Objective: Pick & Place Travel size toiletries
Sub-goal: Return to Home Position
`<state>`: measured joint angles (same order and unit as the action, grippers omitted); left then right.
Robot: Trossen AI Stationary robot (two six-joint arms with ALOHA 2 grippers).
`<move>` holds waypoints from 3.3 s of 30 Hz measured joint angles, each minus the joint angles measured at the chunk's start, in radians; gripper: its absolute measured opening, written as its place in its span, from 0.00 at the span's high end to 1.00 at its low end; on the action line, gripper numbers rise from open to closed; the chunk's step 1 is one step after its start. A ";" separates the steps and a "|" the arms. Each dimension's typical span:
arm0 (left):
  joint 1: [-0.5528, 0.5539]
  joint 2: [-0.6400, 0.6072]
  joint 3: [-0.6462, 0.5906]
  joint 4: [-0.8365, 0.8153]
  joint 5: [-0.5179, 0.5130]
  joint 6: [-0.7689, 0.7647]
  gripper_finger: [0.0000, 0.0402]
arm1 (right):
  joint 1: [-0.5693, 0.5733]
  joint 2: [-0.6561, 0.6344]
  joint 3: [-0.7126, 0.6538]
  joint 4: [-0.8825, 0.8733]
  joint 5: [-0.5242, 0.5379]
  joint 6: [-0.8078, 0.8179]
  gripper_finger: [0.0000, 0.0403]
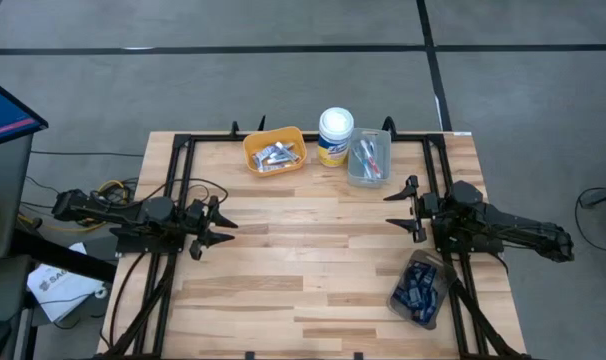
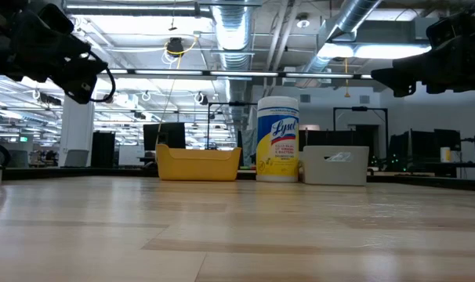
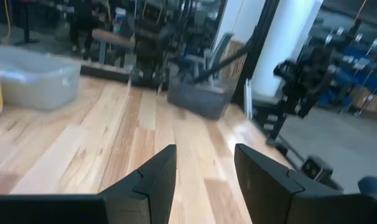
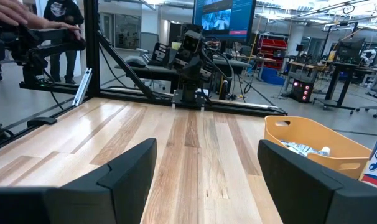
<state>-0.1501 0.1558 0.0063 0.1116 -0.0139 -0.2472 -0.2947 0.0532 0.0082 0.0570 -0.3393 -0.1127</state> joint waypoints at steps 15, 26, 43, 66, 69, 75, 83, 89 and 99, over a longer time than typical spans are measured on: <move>0.022 -0.156 0.003 -0.103 0.014 0.161 0.60 | 0.000 0.000 0.000 0.000 0.000 0.000 0.32; 0.023 -0.156 0.003 -0.096 0.015 0.161 0.60 | 0.000 0.000 0.000 0.000 0.000 0.000 0.32; 0.023 -0.108 0.002 -0.084 0.018 0.161 0.60 | 0.000 0.000 0.000 0.001 0.000 0.000 0.32; 0.023 -0.016 0.002 -0.065 0.014 0.161 0.60 | 0.000 0.000 0.000 0.001 0.000 0.000 0.32; 0.023 -0.016 0.002 -0.063 0.014 0.161 0.60 | 0.000 0.000 0.000 0.001 0.000 0.000 0.32; 0.023 -0.016 0.002 -0.059 0.014 0.161 0.60 | 0.000 0.000 0.000 0.001 0.000 0.000 0.32; 0.023 -0.016 0.002 -0.058 0.014 0.161 0.60 | 0.000 0.000 0.000 0.001 0.000 0.000 0.32; 0.023 -0.016 0.002 -0.058 0.015 0.161 0.60 | 0.000 0.000 0.000 0.001 0.000 0.000 0.32; 0.023 -0.016 0.002 -0.058 0.015 0.161 0.60 | 0.000 0.000 0.000 0.001 0.000 0.000 0.32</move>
<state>-0.1276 0.1402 0.0082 0.0540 0.0008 -0.0860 -0.2950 0.0532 0.0078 0.0582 -0.3393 -0.1123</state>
